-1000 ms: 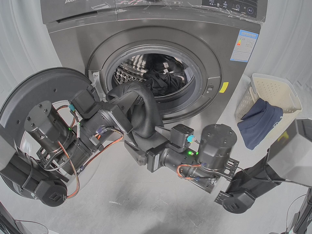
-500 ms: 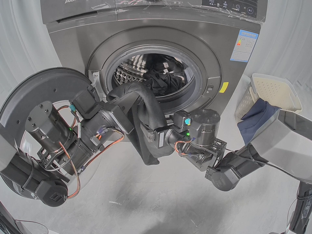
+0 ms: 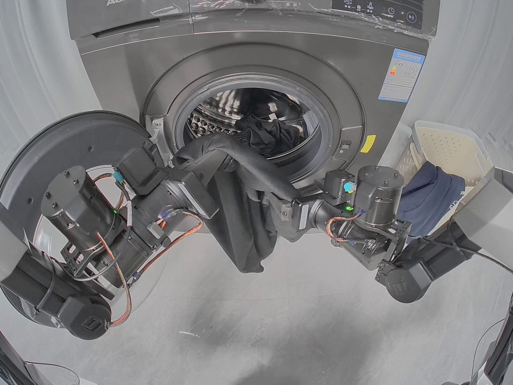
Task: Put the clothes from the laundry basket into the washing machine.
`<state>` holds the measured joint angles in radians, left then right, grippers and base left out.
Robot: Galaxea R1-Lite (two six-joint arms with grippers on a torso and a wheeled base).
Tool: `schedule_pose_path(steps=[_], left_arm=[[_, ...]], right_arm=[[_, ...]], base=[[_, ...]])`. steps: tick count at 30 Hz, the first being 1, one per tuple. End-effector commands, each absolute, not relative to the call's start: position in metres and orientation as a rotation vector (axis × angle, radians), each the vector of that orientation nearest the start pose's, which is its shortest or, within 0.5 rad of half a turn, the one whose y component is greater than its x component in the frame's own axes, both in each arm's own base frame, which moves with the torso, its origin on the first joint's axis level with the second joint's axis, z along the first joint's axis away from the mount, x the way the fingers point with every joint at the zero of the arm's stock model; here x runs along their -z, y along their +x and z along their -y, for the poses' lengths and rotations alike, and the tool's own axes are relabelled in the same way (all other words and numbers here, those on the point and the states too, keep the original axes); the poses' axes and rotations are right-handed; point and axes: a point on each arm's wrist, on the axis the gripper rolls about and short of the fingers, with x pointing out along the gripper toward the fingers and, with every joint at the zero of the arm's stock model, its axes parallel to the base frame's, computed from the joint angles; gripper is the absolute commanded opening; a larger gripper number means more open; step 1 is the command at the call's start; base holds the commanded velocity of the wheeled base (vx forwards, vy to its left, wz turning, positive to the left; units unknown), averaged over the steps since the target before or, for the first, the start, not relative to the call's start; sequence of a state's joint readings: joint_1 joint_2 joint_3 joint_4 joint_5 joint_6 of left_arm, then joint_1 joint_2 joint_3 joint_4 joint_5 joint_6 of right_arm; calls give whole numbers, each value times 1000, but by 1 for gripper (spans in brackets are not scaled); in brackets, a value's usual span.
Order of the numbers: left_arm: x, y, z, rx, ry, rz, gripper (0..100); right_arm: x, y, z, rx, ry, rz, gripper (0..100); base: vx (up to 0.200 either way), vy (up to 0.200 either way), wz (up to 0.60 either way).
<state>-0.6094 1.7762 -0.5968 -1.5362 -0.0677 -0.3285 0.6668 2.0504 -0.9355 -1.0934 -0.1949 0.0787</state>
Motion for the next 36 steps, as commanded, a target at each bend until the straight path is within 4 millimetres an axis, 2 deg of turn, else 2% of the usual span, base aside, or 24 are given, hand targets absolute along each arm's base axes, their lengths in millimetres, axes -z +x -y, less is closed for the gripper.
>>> schedule_pose_path(steps=[1, 11, 21, 27, 33, 36], left_arm=[[-198, 239, 169, 723, -411, 242, 0], [-199, 239, 168, 721, -407, 245, 0], [-200, 239, 167, 715, -397, 253, 0], [-200, 240, 165, 709, -396, 255, 0], [-200, 240, 165, 711, -396, 254, 0], [-198, 239, 165, 709, -392, 245, 0]], right_arm=[[-154, 304, -224, -453, 80, -7, 100], [-161, 310, -208, -423, 82, 11, 100], [-161, 311, -207, -424, 69, 13, 100], [-160, 317, -185, -387, 46, 11, 100], [-163, 318, -187, -392, 49, 24, 100], [-170, 322, -190, -392, 62, 58, 100]], base=[[0, 0, 0], [0, 0, 0], [0, 0, 0], [0, 0, 0], [0, 0, 0], [0, 0, 0]])
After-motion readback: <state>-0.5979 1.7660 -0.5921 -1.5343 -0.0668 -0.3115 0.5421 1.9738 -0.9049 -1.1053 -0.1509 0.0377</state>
